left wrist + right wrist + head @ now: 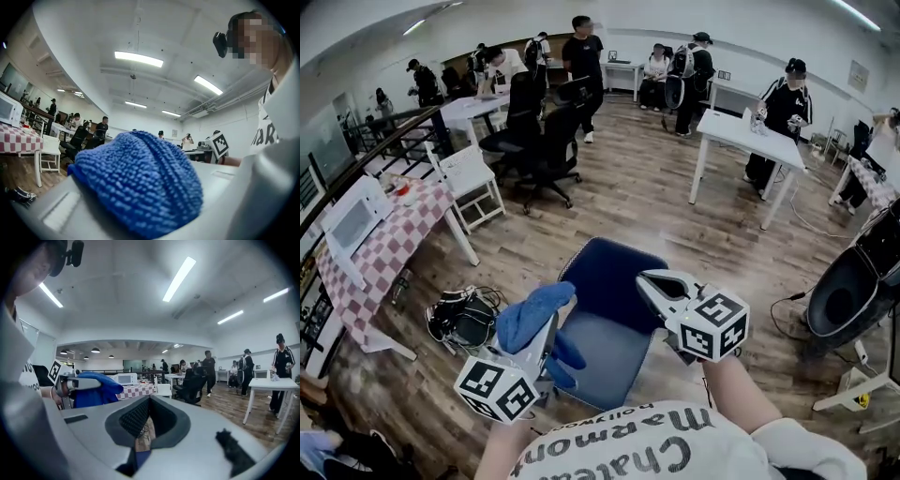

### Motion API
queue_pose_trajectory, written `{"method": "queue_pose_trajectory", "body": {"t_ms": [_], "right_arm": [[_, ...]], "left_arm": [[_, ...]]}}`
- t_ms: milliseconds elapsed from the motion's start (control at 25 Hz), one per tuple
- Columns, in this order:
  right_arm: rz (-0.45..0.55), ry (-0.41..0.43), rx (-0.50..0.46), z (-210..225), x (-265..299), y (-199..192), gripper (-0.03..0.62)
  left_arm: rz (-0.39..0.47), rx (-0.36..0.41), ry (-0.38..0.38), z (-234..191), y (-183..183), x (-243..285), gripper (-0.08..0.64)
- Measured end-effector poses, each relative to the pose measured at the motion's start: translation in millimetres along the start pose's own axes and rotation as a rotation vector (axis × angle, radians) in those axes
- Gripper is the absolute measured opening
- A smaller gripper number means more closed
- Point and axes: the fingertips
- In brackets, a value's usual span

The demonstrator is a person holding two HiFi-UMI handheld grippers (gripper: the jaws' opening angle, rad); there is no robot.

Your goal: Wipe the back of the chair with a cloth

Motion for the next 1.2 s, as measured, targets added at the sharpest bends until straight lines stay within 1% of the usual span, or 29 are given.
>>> {"method": "queue_pose_trajectory", "body": {"t_ms": [80,280,400,880,1200], "right_arm": [[-0.009,0.006,0.004,6.6,-2.1,-2.5,0.012],[-0.035,0.011,0.016,16.4,-10.3,-19.5,0.012],[-0.048,0.005,0.025,20.6,-13.3,-27.9,0.012],[-0.059,-0.034,0.038,34.5,-27.0,-39.5,0.012],[-0.064,-0.051,0.011,41.8,-37.2,-42.8,0.012]], "left_arm": [[-0.006,-0.002,0.015,3.2,-2.1,5.1,0.034],[-0.037,-0.013,0.020,13.1,-18.4,15.2,0.034],[-0.045,-0.019,0.018,14.5,-22.1,18.7,0.034],[-0.054,-0.026,0.005,16.1,-29.7,26.8,0.034],[-0.055,-0.020,-0.015,26.8,-32.6,36.3,0.034]]}}
Point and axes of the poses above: the fingertips, and each gripper's own axes: x forward along the fingers, z to its right, y out of its top, and after that the axes turned 5 degrees about -y, right-handed
